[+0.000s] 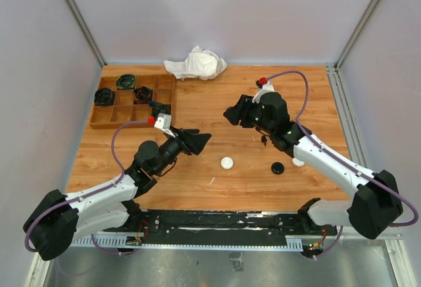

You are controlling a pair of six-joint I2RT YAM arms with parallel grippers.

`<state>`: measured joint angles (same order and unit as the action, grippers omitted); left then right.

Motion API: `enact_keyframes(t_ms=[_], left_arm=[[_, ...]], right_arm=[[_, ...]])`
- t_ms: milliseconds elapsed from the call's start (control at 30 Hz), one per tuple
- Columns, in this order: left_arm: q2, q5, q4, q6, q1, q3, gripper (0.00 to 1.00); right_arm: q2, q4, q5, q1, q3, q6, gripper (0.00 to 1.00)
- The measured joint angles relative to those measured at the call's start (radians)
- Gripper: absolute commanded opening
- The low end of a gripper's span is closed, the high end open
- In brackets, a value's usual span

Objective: Insert the wireless bluetooth earbuds into the charging case
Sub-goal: Pick up the charging case at the center of the board.

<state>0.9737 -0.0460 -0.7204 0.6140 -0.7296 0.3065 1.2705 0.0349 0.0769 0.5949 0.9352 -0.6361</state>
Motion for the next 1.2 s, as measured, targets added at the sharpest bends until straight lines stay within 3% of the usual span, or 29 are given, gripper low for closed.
enact_keyframes(t_ms=[367, 633, 1033, 1200], left_arm=[[0.11, -0.079, -0.325, -0.098, -0.049, -0.04, 0.63], [0.236, -0.098, -0.549, -0.176, -0.068, -0.04, 0.58], [0.336, -0.068, -0.657, -0.236, -0.073, 0.01, 0.53], [0.36, -0.057, -0.671, -0.246, -0.073, 0.04, 0.45]], right_arm=[[-0.045, 0.196, -0.059, 0.121, -0.087, -0.217, 0.53], [-0.066, 0.253, -0.102, 0.171, -0.103, -0.279, 0.54], [-0.068, 0.286, -0.121, 0.206, -0.112, -0.302, 0.54], [-0.068, 0.3, -0.122, 0.207, -0.114, -0.306, 0.54]])
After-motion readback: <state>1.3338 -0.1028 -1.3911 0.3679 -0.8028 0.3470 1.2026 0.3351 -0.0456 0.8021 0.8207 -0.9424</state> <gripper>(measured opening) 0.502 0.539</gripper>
